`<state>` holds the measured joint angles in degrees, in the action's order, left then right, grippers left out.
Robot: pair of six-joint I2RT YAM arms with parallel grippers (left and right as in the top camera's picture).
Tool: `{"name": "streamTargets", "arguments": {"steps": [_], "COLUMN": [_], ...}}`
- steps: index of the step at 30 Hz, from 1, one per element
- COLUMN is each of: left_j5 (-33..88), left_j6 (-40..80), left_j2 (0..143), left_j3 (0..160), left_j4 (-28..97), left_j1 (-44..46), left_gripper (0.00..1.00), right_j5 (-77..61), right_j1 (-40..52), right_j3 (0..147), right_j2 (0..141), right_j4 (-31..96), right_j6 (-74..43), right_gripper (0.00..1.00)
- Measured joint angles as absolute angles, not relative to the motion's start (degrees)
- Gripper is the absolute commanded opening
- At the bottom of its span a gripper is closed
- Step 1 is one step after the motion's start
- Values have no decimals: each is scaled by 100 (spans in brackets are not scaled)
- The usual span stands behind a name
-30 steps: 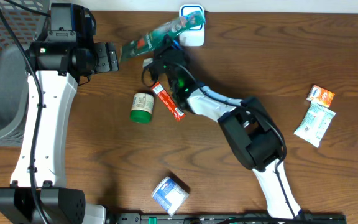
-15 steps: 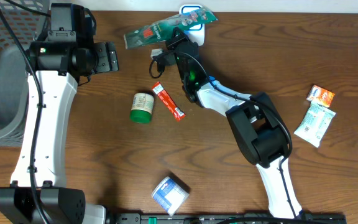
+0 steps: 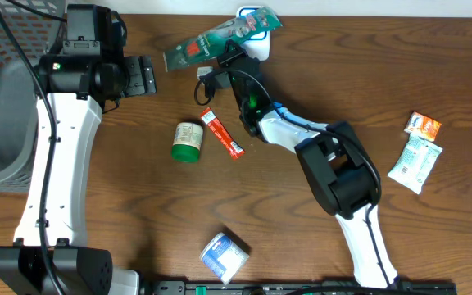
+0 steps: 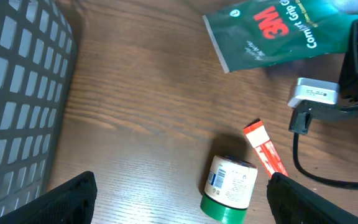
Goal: Scan the item barcode
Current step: 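Hold the gloves pack against the scanner face with the right gripper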
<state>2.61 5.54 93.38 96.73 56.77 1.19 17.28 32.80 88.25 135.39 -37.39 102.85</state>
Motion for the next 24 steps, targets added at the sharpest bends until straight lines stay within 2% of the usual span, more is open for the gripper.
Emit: {"name": "streamTargets", "arguments": {"steps": [6,15,24], "left_j5": [261,261,261], "left_j6": [554,554,554], "left_j2": [9338,9338,9338], "left_j3": [9673,9673,9673], "left_j4": [5677,5677,5677], "left_j1": [119,119,119], "left_gripper": [88,88,88], "right_j5": [1643,1712,2049], "right_j1": [3269,3251,3253], "right_j3": [8886,9561,9618], "right_j2": [13753,14405,14422], "right_j4": [-4375,-4390,-4244], "right_j6": [10099,9979,9094], "right_gripper": [1,1,1]}}
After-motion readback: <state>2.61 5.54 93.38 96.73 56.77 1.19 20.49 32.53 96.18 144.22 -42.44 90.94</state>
